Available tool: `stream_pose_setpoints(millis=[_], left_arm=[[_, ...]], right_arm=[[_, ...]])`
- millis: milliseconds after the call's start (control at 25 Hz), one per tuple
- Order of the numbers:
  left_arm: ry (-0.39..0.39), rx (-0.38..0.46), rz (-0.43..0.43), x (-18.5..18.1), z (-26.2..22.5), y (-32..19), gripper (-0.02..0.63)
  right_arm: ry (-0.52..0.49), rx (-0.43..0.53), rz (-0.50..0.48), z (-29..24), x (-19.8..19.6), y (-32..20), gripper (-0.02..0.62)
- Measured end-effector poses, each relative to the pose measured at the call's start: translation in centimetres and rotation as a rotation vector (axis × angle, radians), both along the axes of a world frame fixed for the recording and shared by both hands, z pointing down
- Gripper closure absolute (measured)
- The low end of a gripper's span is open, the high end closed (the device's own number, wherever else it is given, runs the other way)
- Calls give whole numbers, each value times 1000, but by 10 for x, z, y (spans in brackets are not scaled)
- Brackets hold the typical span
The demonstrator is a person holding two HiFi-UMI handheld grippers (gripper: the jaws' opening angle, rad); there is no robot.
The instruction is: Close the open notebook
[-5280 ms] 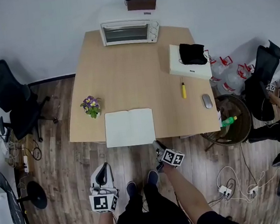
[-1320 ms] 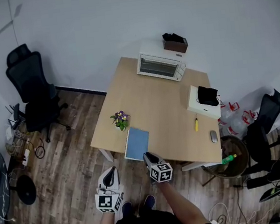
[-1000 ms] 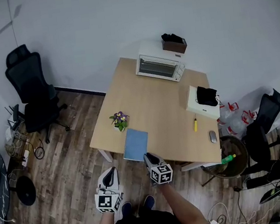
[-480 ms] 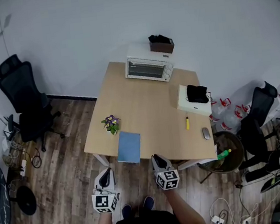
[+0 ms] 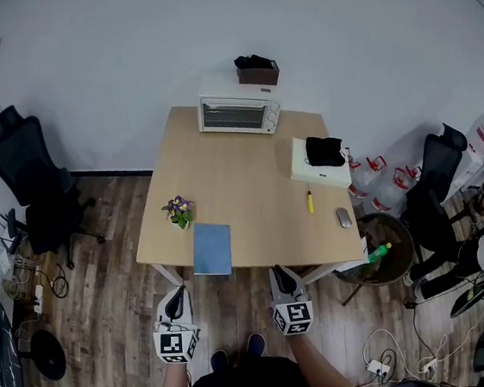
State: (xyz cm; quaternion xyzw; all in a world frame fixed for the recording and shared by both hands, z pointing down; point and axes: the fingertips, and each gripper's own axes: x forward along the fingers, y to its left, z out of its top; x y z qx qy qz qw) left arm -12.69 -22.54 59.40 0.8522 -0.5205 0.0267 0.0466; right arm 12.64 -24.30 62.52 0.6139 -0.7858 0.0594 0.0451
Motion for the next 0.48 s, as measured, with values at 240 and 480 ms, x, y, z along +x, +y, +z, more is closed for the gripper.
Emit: stream_pose_setpoints(millis=[240, 480], left_arm=[[-3, 0, 7, 3, -2, 5, 609], [-3, -6, 22, 5, 1, 13, 609]], right_arm=[[-18, 21, 44, -8, 17, 28, 535], [-3, 30, 72, -5, 25, 49, 537]])
